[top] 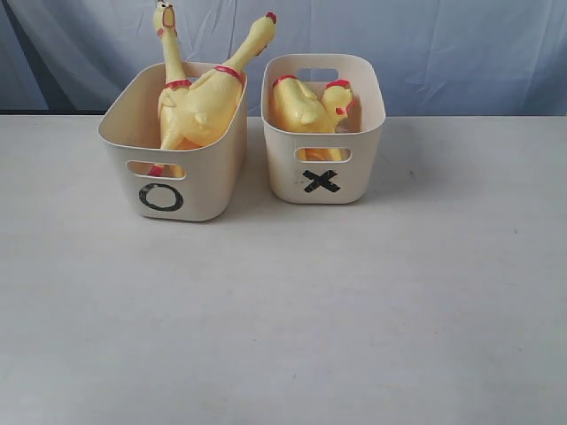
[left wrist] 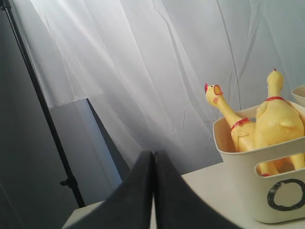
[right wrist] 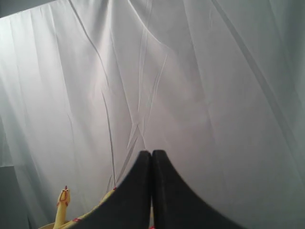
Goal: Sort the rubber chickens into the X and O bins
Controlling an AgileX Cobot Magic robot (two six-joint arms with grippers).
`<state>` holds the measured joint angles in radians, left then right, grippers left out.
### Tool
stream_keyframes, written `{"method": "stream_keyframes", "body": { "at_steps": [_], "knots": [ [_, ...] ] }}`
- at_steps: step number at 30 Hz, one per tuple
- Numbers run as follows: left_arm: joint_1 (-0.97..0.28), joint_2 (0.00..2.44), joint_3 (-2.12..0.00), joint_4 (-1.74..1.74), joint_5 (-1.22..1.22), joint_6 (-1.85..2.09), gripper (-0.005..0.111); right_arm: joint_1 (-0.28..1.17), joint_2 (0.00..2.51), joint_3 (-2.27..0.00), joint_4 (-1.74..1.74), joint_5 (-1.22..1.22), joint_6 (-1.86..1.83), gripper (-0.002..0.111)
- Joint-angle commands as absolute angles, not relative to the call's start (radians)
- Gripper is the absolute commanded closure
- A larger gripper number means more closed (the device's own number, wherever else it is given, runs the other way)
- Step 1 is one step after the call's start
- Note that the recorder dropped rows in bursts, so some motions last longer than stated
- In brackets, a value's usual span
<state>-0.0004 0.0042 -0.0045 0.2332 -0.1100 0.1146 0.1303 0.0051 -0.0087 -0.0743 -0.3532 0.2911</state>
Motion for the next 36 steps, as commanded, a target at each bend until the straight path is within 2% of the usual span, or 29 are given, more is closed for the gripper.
{"method": "stream_keyframes", "body": {
  "at_steps": [1, 14, 25, 31, 36],
  "knots": [
    [-0.006, 0.0, 0.0, 0.234, -0.087, 0.112, 0.107, 0.1, 0.0, 0.0, -0.083, -0.347, 0.289, 0.109],
    [-0.006, 0.0, 0.0, 0.234, 0.06, 0.112, 0.107, 0.098, 0.0, 0.0, -0.183, -0.34, 0.289, 0.109],
    [-0.006, 0.0, 0.0, 0.234, 0.111, 0.112, 0.107, 0.098, 0.0, 0.0, -0.202, 0.029, 0.289, 0.109],
    [-0.006, 0.0, 0.0, 0.232, 0.24, 0.112, 0.107, 0.098, 0.0, 0.0, -0.202, 0.073, 0.289, 0.109],
    [-0.006, 0.0, 0.0, 0.23, 0.24, 0.112, 0.107, 0.098, 0.0, 0.0, -0.202, 0.119, 0.289, 0.109]
  ]
}}
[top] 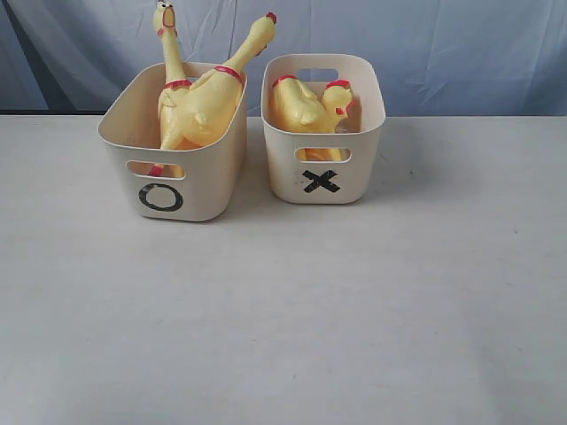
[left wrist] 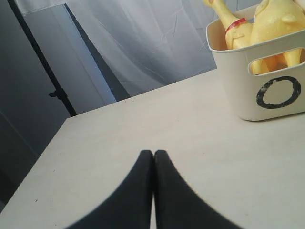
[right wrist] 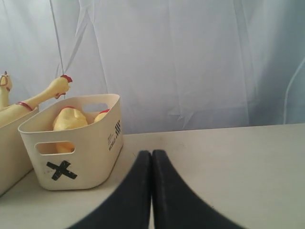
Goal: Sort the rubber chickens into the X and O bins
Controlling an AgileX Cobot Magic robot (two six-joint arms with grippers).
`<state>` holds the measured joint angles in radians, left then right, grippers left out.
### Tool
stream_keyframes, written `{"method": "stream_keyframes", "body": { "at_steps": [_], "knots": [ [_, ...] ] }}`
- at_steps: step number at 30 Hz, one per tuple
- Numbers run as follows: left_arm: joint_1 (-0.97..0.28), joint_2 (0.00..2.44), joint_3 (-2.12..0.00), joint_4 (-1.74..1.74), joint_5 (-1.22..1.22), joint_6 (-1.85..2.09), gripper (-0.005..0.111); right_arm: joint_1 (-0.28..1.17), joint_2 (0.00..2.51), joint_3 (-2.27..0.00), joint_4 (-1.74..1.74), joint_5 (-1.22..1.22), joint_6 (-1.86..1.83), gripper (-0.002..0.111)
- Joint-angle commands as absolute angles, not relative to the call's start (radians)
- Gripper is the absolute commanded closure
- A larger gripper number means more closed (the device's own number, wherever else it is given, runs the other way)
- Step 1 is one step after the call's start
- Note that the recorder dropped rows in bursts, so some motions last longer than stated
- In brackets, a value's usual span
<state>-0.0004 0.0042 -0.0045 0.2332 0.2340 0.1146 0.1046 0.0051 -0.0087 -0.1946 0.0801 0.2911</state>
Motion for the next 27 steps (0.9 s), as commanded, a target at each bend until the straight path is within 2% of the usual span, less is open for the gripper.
{"method": "stream_keyframes", "body": {
  "at_steps": [1, 6, 27],
  "knots": [
    [-0.006, 0.0, 0.0, 0.227, 0.24, 0.112, 0.107, 0.098, 0.0, 0.0, -0.202, 0.138, 0.289, 0.109],
    [-0.006, 0.0, 0.0, 0.218, 0.24, 0.112, 0.107, 0.098, 0.0, 0.0, -0.194, 0.302, 0.289, 0.109],
    [-0.006, 0.0, 0.0, 0.221, 0.238, 0.112, 0.107, 0.1, 0.0, 0.0, -0.192, 0.303, 0.289, 0.109]
  ]
}}
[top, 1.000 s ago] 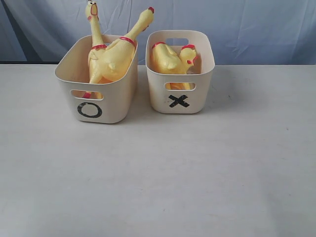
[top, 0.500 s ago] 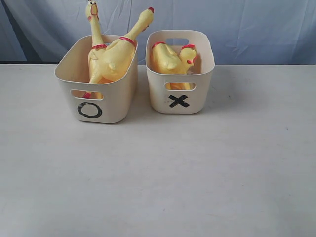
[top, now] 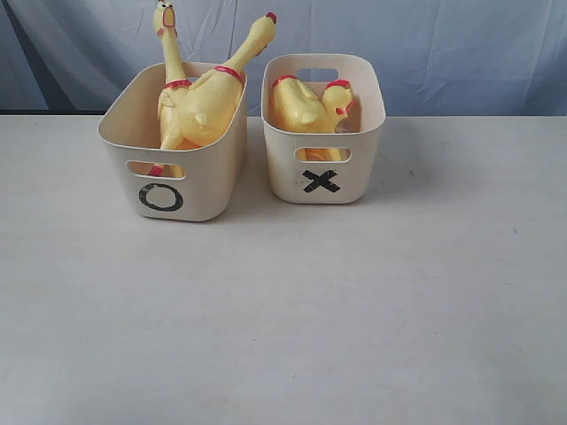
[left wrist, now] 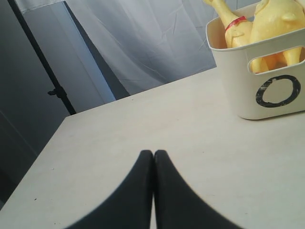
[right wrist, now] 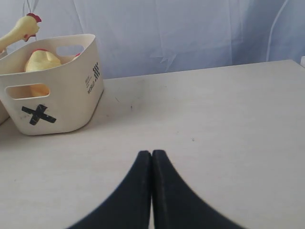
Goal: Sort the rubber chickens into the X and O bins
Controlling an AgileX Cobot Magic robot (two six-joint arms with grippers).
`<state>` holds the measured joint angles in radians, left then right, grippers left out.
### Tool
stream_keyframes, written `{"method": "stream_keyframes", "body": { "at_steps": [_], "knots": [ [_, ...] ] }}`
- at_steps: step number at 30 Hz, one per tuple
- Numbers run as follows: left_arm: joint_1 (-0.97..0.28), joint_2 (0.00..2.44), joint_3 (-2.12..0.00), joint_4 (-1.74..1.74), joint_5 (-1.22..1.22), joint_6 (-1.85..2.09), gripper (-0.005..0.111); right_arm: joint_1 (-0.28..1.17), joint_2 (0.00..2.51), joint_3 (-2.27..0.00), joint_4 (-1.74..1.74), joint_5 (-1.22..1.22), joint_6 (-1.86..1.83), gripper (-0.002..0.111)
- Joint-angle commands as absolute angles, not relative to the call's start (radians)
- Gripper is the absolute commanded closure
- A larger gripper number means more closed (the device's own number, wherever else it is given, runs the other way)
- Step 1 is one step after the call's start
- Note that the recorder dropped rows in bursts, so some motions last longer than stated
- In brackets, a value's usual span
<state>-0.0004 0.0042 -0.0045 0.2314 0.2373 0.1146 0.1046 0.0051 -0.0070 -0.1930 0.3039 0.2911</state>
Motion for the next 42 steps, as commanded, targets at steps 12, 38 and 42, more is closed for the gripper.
{"method": "stream_keyframes", "body": {
  "at_steps": [12, 38, 42],
  "knots": [
    [-0.004, 0.0, 0.0, 0.058, 0.219, -0.09, 0.107, 0.1, 0.0, 0.0, -0.176, 0.294, 0.141, 0.109],
    [-0.002, 0.0, 0.0, 0.061, 0.23, -0.09, 0.107, 0.1, 0.0, 0.0, -0.176, 0.304, 0.141, 0.109],
    [-0.002, 0.0, 0.0, 0.061, 0.23, -0.09, 0.107, 0.1, 0.0, 0.0, -0.176, 0.304, 0.141, 0.109]
  ]
}}
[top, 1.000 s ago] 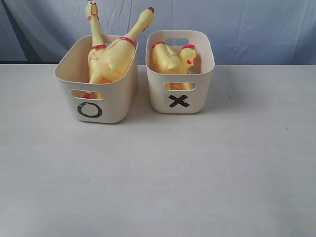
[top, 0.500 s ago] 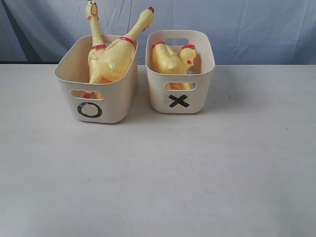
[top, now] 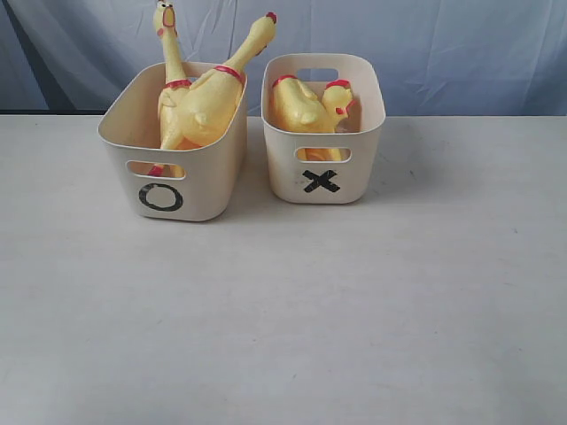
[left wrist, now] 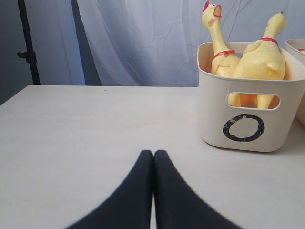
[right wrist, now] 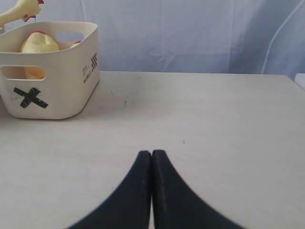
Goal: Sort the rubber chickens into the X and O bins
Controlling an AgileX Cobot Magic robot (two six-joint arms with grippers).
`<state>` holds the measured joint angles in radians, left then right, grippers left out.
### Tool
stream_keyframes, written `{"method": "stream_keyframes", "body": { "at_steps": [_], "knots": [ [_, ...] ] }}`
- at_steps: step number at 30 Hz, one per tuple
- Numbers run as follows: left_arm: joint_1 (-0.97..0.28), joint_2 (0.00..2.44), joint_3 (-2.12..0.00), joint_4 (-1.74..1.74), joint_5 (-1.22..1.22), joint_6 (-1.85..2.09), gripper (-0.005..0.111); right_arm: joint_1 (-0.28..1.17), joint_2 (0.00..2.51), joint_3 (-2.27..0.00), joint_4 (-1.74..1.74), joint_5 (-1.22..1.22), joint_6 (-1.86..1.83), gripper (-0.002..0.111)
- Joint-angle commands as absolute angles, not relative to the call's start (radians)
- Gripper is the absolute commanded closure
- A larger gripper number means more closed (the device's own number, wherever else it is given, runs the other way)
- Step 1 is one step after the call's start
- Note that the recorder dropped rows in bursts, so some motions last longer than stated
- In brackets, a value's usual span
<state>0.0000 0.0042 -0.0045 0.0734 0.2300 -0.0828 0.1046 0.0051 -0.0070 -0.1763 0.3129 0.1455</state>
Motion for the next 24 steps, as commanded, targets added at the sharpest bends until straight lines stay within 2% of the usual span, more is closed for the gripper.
{"method": "stream_keyframes", "body": {
  "at_steps": [1, 24],
  "knots": [
    [-0.002, 0.0, 0.0, 0.061, 0.23, -0.09, 0.107, 0.1, 0.0, 0.0, -0.176, 0.304, 0.141, 0.109],
    [0.014, 0.0, 0.0, 0.063, 0.232, -0.09, 0.107, 0.1, 0.0, 0.0, -0.176, 0.304, 0.141, 0.109]
  ]
}}
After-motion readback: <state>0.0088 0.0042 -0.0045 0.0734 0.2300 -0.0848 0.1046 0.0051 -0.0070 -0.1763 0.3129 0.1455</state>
